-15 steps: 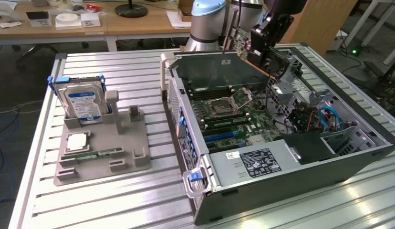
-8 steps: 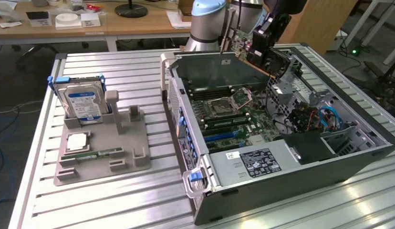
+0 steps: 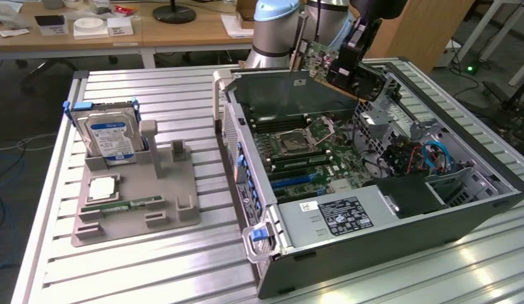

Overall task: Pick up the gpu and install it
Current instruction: 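Insert the gpu into the slot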

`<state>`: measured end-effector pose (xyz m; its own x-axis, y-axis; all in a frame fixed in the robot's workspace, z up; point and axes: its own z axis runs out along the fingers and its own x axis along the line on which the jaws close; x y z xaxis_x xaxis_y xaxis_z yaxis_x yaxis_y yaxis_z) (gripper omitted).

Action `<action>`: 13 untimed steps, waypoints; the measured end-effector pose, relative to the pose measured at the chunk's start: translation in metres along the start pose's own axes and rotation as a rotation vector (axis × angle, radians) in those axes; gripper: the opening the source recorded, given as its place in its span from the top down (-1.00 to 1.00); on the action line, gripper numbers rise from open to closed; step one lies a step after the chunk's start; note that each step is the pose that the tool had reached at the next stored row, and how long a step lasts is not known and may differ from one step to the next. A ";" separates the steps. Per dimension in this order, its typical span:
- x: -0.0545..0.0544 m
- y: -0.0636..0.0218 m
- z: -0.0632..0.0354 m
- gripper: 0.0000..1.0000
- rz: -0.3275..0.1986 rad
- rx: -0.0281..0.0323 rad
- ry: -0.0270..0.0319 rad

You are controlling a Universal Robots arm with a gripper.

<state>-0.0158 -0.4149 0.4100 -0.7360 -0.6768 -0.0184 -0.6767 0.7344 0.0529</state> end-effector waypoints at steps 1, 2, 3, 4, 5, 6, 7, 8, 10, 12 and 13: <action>0.000 0.0000 0.0000 0.44 -0.018 -0.0003 0.0009; 0.000 0.0000 0.0000 0.44 -0.036 -0.0007 0.0019; 0.000 0.0000 0.0000 0.44 -0.056 -0.0010 0.0029; 0.000 0.0000 0.0000 0.44 -0.074 -0.0014 0.0038; 0.000 0.0000 0.0000 0.44 -0.091 -0.0016 0.0049; 0.000 0.0000 0.0000 0.44 -0.109 -0.0020 0.0058; 0.000 0.0000 0.0000 0.44 -0.127 -0.0024 0.0067; 0.000 0.0000 0.0000 0.44 -0.145 -0.0027 0.0077; 0.000 0.0000 0.0000 0.44 -0.182 -0.0034 0.0096; 0.000 0.0000 0.0001 0.44 -0.218 -0.0041 0.0115; 0.000 0.0000 0.0000 0.44 -0.236 -0.0044 0.0125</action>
<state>-0.0159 -0.4149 0.4100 -0.5568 -0.8304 -0.0184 -0.8299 0.5553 0.0529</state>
